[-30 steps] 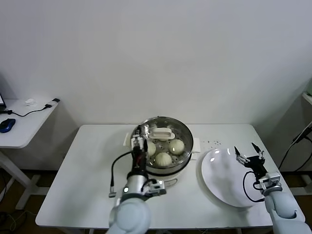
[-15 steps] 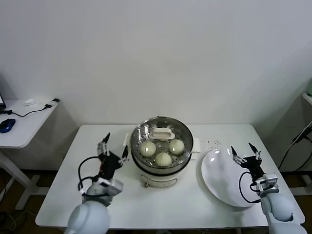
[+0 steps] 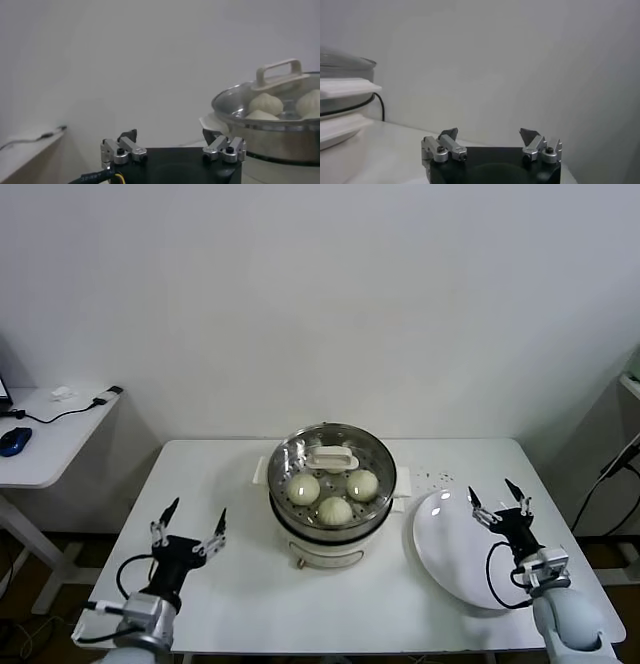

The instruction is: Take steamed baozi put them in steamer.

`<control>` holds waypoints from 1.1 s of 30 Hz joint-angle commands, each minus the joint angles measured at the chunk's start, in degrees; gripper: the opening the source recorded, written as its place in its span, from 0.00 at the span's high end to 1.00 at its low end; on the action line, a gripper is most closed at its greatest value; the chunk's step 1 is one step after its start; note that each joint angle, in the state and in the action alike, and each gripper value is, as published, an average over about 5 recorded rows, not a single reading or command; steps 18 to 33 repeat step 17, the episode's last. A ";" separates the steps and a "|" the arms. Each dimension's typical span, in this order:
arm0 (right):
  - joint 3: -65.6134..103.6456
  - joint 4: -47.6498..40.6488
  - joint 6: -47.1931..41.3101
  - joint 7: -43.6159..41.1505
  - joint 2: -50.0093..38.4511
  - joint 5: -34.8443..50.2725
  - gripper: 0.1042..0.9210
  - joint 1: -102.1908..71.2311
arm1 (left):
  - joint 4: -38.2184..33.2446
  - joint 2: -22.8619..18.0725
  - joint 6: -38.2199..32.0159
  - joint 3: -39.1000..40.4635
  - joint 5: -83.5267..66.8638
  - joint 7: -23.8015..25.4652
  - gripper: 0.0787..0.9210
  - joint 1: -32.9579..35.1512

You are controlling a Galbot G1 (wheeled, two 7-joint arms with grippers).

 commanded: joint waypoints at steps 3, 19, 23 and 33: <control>0.35 2.39 -0.02 -0.47 0.35 2.20 0.12 -2.32 | -0.67 -3.84 -5.29 -5.28 -7.35 0.11 0.12 5.63; 1.07 2.87 0.43 -1.54 1.15 2.51 0.12 -4.20 | -1.32 -4.37 -5.68 -4.27 -7.48 -0.06 0.12 5.93; 1.07 2.87 0.43 -1.54 1.15 2.51 0.12 -4.20 | -1.32 -4.37 -5.68 -4.27 -7.48 -0.06 0.12 5.93; 1.07 2.87 0.43 -1.54 1.15 2.51 0.12 -4.20 | -1.32 -4.37 -5.68 -4.27 -7.48 -0.06 0.12 5.93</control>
